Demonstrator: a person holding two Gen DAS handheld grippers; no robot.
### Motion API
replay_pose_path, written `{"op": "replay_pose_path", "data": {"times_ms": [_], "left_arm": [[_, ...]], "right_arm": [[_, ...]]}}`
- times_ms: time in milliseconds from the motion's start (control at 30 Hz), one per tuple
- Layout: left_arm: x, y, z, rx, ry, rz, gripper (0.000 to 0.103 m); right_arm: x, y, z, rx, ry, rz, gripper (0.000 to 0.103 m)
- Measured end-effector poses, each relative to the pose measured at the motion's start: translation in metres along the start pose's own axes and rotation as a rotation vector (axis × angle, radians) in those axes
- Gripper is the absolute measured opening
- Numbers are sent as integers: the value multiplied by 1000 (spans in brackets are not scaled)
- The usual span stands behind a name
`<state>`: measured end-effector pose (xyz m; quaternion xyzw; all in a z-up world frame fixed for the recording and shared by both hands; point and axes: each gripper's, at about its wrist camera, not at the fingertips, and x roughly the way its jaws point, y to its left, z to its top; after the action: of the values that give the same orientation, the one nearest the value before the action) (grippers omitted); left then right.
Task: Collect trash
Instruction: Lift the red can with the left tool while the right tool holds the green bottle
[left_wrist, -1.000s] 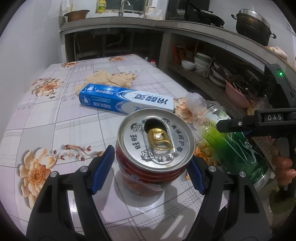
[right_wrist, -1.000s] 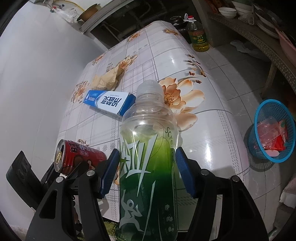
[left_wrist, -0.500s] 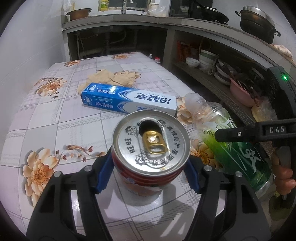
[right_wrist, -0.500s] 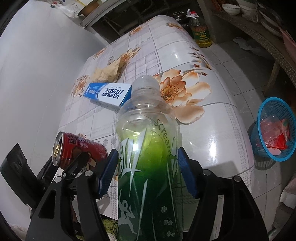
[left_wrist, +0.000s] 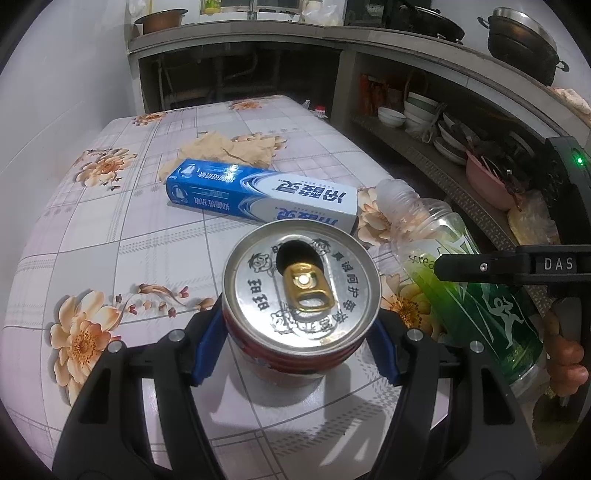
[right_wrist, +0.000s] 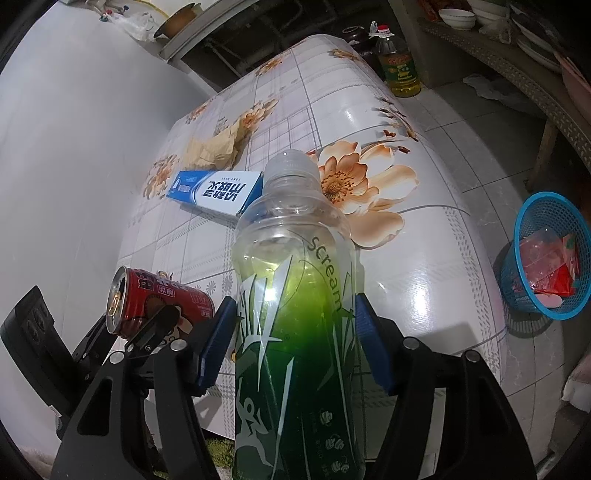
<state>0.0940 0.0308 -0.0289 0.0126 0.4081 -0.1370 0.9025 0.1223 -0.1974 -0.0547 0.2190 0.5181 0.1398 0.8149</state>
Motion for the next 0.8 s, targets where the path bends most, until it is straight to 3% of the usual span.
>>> {"op": "replay_pose_path", "data": {"times_ms": [800], "left_arm": [[-6, -1, 1, 5, -23, -1, 63]], "right_arm": [[-11, -6, -3, 6, -35, 5, 63]]}}
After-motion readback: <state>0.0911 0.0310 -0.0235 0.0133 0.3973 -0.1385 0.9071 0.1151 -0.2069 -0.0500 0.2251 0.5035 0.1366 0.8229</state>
